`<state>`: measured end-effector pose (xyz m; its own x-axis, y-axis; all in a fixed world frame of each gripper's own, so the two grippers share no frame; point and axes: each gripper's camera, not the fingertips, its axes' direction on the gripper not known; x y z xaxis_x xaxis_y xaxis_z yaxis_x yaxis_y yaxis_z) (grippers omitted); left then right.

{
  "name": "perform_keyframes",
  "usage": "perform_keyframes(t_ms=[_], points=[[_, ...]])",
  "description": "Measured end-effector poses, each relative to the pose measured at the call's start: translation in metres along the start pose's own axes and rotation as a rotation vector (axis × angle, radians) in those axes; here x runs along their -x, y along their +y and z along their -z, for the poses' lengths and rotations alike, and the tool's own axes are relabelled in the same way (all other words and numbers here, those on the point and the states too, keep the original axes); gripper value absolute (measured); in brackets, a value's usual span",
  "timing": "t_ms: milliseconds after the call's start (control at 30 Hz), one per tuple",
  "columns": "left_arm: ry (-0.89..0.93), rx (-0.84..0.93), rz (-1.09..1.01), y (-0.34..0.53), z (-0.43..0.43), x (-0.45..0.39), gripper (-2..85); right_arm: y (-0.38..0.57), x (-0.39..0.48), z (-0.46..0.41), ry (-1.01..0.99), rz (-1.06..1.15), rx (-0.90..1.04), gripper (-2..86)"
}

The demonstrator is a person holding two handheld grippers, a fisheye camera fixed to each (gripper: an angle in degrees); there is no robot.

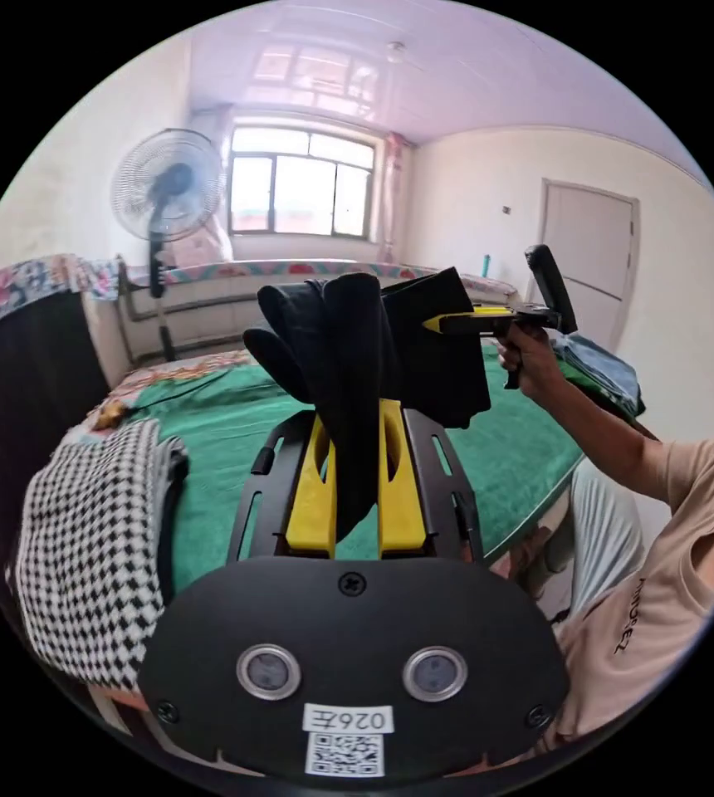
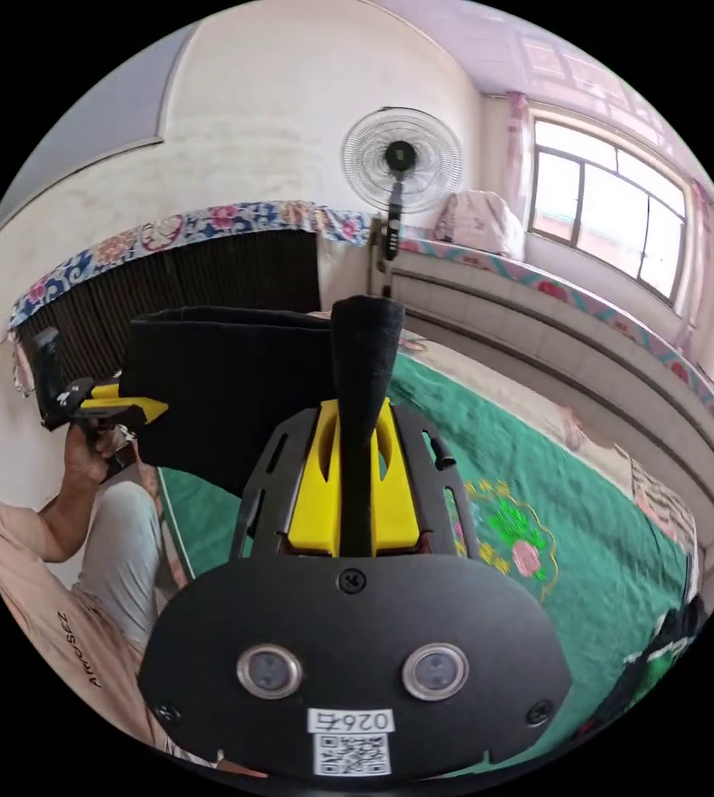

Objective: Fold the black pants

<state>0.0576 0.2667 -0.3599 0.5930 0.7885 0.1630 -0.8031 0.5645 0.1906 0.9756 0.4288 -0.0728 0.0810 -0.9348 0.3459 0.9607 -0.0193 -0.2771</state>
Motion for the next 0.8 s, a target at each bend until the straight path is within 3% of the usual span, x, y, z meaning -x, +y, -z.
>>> perform_keyframes(t_ms=[300,433,533,633,800], points=[[-0.321,-0.233,0.455,0.103,0.183,0.133,7.8,-0.121,0.352,-0.230,-0.073,0.447,0.115,0.9],[-0.389,-0.321,0.711,0.149,0.221,0.200,7.8,-0.150,0.453,-0.332,-0.139,0.429,0.197,2.5],[-0.289,-0.336,0.912,0.189,0.230,0.245,9.0,-0.159,0.505,-0.416,-0.128,0.301,0.274,4.5],[-0.170,-0.413,0.889,0.206,0.260,0.248,9.8,-0.149,0.527,-0.447,-0.250,0.204,0.275,1.2],[-0.384,-0.482,0.746,0.189,0.321,0.181,6.6,-0.103,0.569,-0.436,-0.311,0.230,0.156,-0.8]])
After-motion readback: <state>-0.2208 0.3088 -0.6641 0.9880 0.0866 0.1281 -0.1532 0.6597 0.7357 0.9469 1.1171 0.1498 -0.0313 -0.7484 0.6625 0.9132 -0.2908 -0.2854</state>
